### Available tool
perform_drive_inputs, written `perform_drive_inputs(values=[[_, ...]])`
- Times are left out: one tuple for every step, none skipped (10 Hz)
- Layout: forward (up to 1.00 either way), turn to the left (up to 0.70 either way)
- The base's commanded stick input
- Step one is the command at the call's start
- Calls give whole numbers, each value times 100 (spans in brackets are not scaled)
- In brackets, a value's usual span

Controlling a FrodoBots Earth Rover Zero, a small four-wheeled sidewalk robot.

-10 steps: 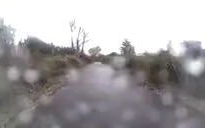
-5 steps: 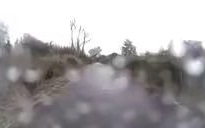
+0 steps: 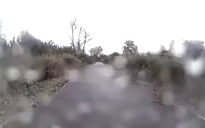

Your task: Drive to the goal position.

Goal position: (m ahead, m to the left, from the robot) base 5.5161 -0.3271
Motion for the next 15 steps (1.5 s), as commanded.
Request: perform_drive_inputs(values=[[100,0],[100,0],[100,0],[100,0],[100,0],[100,0],[100,0],[100,0],[100,0],[100,0],[100,0],[100,0],[100,0],[100,0],[100,0]])
